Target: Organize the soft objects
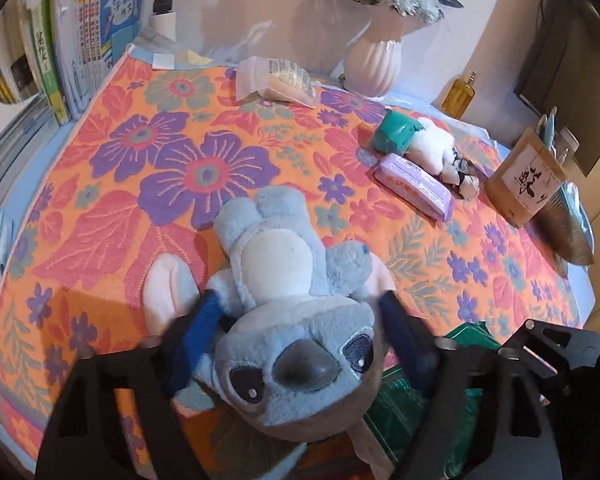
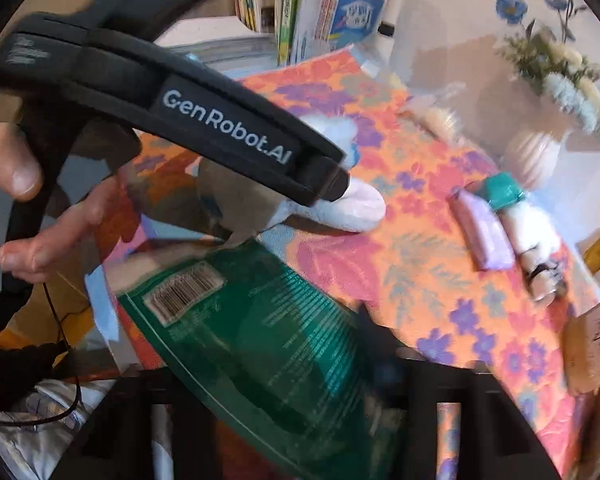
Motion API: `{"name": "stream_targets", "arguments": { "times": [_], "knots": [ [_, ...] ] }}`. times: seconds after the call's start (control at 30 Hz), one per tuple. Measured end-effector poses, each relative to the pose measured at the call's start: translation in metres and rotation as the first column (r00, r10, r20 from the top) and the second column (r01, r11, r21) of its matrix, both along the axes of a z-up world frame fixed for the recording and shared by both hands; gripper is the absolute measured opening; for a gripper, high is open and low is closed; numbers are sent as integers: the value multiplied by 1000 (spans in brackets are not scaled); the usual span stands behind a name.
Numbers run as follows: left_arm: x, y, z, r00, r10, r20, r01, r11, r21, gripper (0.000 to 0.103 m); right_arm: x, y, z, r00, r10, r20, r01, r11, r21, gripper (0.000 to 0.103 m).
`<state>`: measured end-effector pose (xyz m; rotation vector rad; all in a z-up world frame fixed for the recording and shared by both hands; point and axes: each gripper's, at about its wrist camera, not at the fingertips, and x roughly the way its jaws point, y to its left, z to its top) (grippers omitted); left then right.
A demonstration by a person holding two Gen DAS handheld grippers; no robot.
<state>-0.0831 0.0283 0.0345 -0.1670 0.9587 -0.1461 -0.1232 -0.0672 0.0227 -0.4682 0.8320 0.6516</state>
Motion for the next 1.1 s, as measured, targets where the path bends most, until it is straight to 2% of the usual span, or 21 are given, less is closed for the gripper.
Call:
{"name": "stream_targets", "arguments": {
  "times": [0.17, 0.23, 0.27, 0.37, 0.47, 0.5, 0.67, 0.73, 0.83, 0.97, 1.1],
  "knots": [
    [-2, 6, 7, 999, 1, 47, 2, 998, -63, 62, -1, -13, 8, 998, -59, -3, 59, 997, 49, 27],
    [-2, 6, 15, 997, 10, 79, -4, 997, -73, 62, -3, -23, 16, 993, -117, 8, 116, 991, 68, 23],
    [-2, 4, 19, 996, 10, 91, -3, 998, -70, 62, -1, -29, 20, 989, -150, 13, 148, 986, 79, 17],
    [-2, -1, 31, 991, -7, 136, 22, 994, -109, 62, 8, -51, 34, 972, -237, 0, 234, 961, 149, 17],
    [-1, -5, 42, 986, -8, 165, 32, 989, -144, 62, 16, -70, 42, 953, -302, -16, 300, 937, 180, 14],
    [0, -7, 45, 985, -14, 175, 40, 988, -146, 62, 19, -77, 43, 947, -319, -37, 320, 926, 198, 6],
    [3, -13, 49, 982, -24, 186, 51, 989, -142, 62, 32, -109, 35, 924, -344, -169, 380, 881, 283, 6],
    [5, -13, 46, 984, -22, 178, 49, 988, -146, 62, 39, -121, 27, 910, -339, -240, 406, 848, 342, 6],
    [5, -15, 44, 985, -24, 171, 51, 986, -158, 62, 40, -135, 26, 894, -342, -288, 440, 792, 423, 6],
    [3, -19, 61, 975, -40, 216, 78, 983, -168, 62, 37, -151, 41, 894, -342, -290, 448, 726, 522, 6],
    [5, -40, 95, 954, -87, 288, 138, 977, -161, 62, 26, -176, 73, 885, -394, -247, 459, 654, 602, 6]
  ]
}}
